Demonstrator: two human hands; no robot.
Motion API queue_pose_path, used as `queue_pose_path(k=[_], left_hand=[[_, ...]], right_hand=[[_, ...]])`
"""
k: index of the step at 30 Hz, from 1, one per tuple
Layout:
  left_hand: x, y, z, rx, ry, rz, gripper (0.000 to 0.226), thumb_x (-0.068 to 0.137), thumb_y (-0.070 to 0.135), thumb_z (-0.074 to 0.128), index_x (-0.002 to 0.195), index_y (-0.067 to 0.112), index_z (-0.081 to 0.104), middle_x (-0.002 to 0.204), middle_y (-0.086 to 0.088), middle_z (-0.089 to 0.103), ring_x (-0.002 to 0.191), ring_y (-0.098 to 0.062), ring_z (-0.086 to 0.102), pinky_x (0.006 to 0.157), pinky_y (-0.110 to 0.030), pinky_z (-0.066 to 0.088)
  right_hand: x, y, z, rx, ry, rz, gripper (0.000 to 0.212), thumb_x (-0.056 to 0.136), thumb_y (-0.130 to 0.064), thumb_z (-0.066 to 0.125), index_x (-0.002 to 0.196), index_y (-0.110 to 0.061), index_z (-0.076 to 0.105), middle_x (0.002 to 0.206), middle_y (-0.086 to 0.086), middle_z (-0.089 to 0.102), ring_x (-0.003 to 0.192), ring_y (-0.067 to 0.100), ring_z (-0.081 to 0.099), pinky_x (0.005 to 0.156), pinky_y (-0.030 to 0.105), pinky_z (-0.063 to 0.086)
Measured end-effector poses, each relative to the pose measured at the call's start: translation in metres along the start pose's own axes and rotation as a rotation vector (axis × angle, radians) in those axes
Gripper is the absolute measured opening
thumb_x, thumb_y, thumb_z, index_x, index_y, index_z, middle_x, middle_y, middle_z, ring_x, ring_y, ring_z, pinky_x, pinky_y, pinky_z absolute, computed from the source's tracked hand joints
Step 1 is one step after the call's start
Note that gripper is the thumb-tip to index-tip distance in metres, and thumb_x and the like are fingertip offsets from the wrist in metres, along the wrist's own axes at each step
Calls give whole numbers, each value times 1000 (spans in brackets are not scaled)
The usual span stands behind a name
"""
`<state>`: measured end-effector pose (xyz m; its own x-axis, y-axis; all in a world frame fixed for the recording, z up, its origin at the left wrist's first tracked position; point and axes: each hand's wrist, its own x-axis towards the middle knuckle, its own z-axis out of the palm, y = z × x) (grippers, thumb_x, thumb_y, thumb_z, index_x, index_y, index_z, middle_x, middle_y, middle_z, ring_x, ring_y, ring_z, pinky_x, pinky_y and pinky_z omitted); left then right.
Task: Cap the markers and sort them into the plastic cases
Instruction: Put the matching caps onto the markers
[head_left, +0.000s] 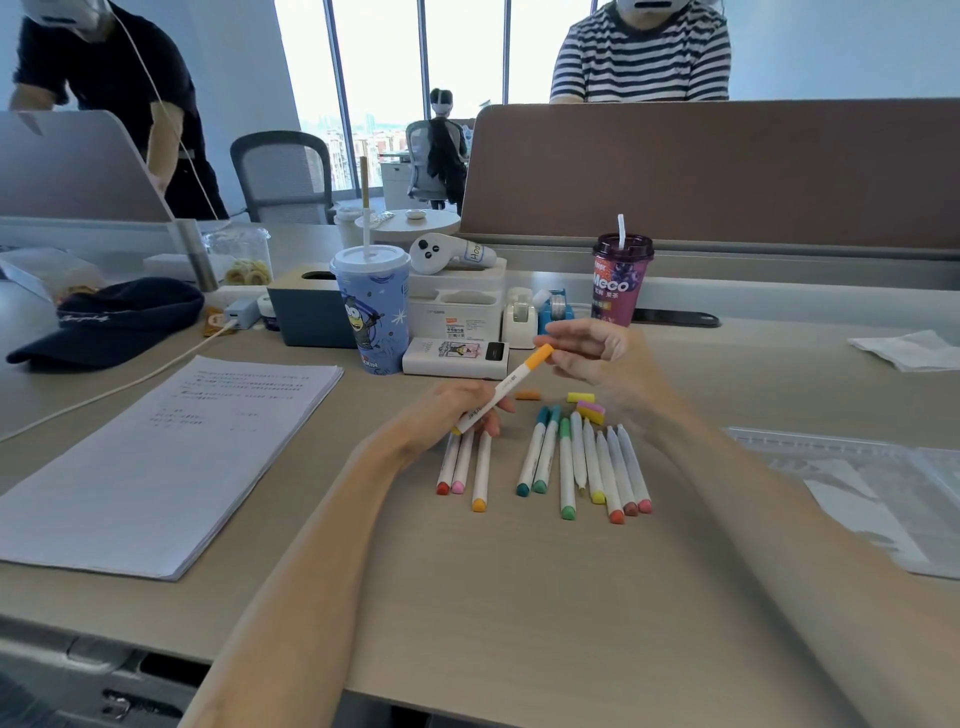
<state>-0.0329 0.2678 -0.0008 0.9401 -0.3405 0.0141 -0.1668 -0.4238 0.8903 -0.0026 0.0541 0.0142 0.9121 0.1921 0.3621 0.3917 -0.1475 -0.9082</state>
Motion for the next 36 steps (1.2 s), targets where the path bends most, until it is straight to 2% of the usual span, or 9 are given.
queue_pose_path(k=[6, 11, 16, 20, 23, 25, 28, 32, 36], left_hand=[[0, 1, 0, -18, -90, 7, 36, 104, 23, 33, 111, 8, 65, 77, 2, 70, 83, -6, 61, 88, -22, 40], [-3, 1, 1, 2, -133, 11, 35, 103, 29, 35, 111, 15, 66, 84, 3, 73, 90, 2, 63, 104, -30, 34], [-5, 4, 3, -3, -132, 19, 33, 103, 27, 37, 102, 15, 68, 98, -6, 73, 105, -12, 61, 95, -21, 37], [-7, 6, 5, -9, -121, 7, 31, 103, 25, 38, 95, 22, 67, 97, -8, 73, 106, -7, 60, 88, -14, 37], [-6, 8, 6, -21, -84, 0, 33, 103, 26, 38, 87, 25, 67, 97, -9, 71, 109, -7, 58, 87, -17, 37], [-4, 8, 7, -22, -59, 9, 30, 103, 28, 39, 93, 26, 67, 84, -3, 67, 98, -12, 59, 85, -17, 41], [-2, 7, 9, -3, -40, 7, 29, 103, 33, 37, 103, 27, 66, 70, 4, 51, 76, -12, 48, 79, -19, 42], [1, 6, 10, 78, -30, 14, 34, 104, 30, 31, 109, 14, 61, 69, 2, 40, 71, -11, 40, 74, -19, 39], [2, 4, 12, 196, -49, 23, 31, 105, 29, 27, 103, 18, 56, 70, 3, 40, 66, -7, 38, 67, -17, 37]], right_hand=[[-2, 4, 3, 26, 23, 24, 27, 91, 1, 60, 117, -5, 64, 107, 1, 73, 97, 11, 70, 77, 20, 56], [-4, 5, 5, 70, 42, 54, 26, 91, 1, 59, 115, -6, 65, 106, 1, 73, 96, 11, 70, 79, 22, 57], [-10, 7, 7, 133, 73, 73, 24, 91, 1, 59, 113, -6, 66, 105, 2, 74, 95, 13, 71, 78, 20, 56], [-13, 8, 11, 158, 81, 107, 22, 91, -1, 60, 109, -8, 69, 101, 2, 75, 92, 12, 71, 74, 18, 55], [-13, 8, 11, 199, 102, 151, 21, 91, -1, 59, 105, -10, 71, 97, 1, 75, 91, 14, 72, 73, 19, 56], [-15, 6, 8, 242, 116, 177, 20, 91, -1, 59, 102, -12, 71, 97, 3, 75, 91, 16, 72, 74, 21, 57], [-16, 4, 5, 260, 124, 210, 19, 90, -1, 60, 99, -12, 71, 96, 4, 75, 88, 17, 73, 74, 22, 58], [-17, -1, 0, 211, 95, 227, 19, 88, 1, 61, 102, -7, 71, 87, -1, 76, 83, 13, 73, 72, 21, 58], [-19, -1, -1, 159, 68, 235, 18, 88, 0, 62, 98, -11, 72, 82, -4, 76, 80, 12, 73, 67, 18, 57]])
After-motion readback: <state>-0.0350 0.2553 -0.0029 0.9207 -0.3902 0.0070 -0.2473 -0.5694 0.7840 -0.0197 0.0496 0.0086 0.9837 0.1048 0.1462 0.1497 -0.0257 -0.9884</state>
